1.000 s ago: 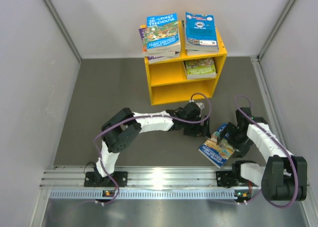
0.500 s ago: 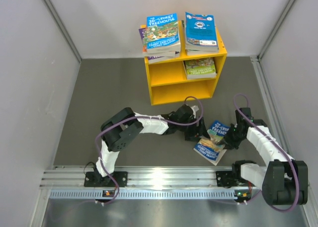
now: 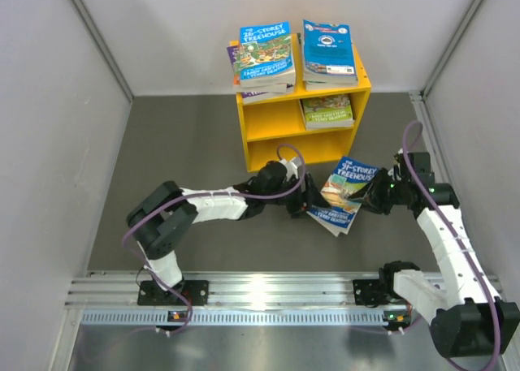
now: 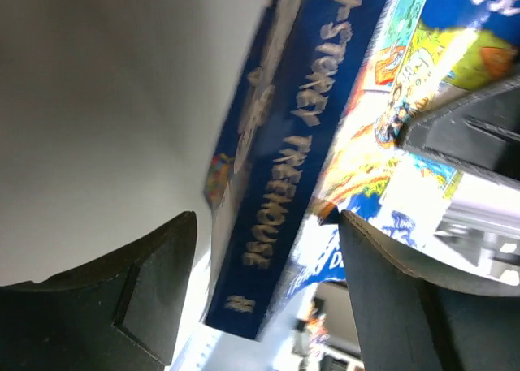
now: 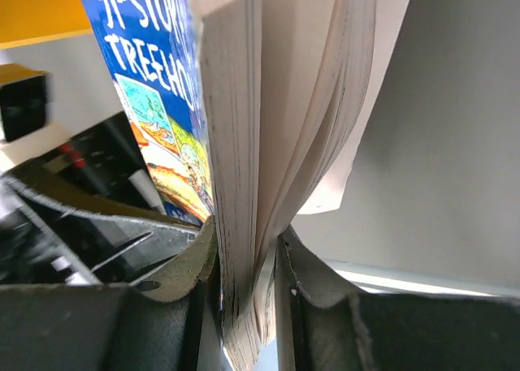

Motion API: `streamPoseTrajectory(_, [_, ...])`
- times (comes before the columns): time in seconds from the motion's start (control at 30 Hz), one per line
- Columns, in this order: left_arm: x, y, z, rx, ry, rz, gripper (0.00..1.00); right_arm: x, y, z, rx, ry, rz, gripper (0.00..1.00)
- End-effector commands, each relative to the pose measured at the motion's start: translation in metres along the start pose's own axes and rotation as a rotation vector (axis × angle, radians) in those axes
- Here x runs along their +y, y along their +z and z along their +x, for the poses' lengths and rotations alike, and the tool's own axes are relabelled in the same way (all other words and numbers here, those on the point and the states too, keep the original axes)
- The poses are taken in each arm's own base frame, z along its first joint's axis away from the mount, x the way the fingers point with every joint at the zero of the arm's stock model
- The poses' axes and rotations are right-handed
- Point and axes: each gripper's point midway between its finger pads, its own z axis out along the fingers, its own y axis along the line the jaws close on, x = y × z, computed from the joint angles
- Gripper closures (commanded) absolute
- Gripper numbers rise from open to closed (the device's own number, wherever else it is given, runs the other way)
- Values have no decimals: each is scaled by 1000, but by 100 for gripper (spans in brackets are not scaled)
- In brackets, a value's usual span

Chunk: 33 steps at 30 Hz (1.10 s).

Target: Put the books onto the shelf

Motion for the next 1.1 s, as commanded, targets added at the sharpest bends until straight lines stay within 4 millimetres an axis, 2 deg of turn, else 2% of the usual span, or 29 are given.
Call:
streamPoseTrajectory(0.0, [-38, -22, -9, -48, -2, 193, 25, 58, -23, -12, -7, -24, -204, 100])
streamPoseTrajectory(0.1, [-52, -38, -16, -99, -34, 263, 26, 62, -27, -11, 7, -31, -222, 100])
streamPoseTrajectory(0.2, [-75, -48, -18, -102, -20, 344, 42, 61, -25, -4, 20, -10, -245, 100])
streamPoseTrajectory(0.23, [-86, -51, -20, -104, -7, 370, 55, 61, -22, -1, 30, -9, -268, 100])
streamPoseTrajectory(0.3, [-96, -54, -19, -93, -3, 396, 71, 70, -23, -1, 27, 1, -325, 100])
streamPoseTrajectory(0.33, [-104, -58, -20, -99, 8, 417, 90, 70, -21, 4, 52, 13, -350, 100])
streamPoseTrajectory(0.37, [-107, -60, -19, -102, 8, 424, 100, 75, -23, 5, 55, 31, -373, 100])
streamPoseTrajectory(0.43, [-117, -69, -20, -121, 16, 440, 100, 82, -27, 2, 42, 27, -408, 100])
streamPoseTrajectory(0.47, [-121, -72, -21, -129, 29, 443, 100, 83, -28, 0, 39, 23, -409, 88])
streamPoseTrajectory(0.5, [-120, -72, -23, -133, 18, 414, 100, 82, -29, 0, 40, 19, -402, 39])
streamPoseTrajectory(0.53, [-121, -74, -30, -173, 14, 394, 100, 79, -32, -1, 31, 31, -360, 1])
streamPoseTrajectory(0.57, [-130, -84, -31, -201, 37, 394, 100, 74, -32, -1, 28, 25, -327, 0])
streamPoseTrajectory(0.6, [-127, -87, -35, -229, 22, 361, 100, 73, -33, -2, 20, 23, -309, 0])
streamPoseTrajectory(0.63, [-135, -98, -42, -292, 22, 368, 100, 73, -35, -5, 7, 21, -297, 0])
streamPoseTrajectory(0.7, [-137, -109, -50, -355, 0, 377, 100, 72, -36, -3, 14, 34, -289, 0])
streamPoseTrajectory(0.83, [-153, -134, -63, -460, -63, 461, 100, 69, -36, 3, 28, 70, -297, 0])
streamPoseTrajectory(1.03, [-161, -148, -73, -528, -141, 538, 100, 81, -40, 9, 22, 129, -395, 0])
streamPoseTrajectory(1.07, [-168, -154, -74, -535, -159, 585, 100, 86, -44, 9, 17, 158, -421, 0])
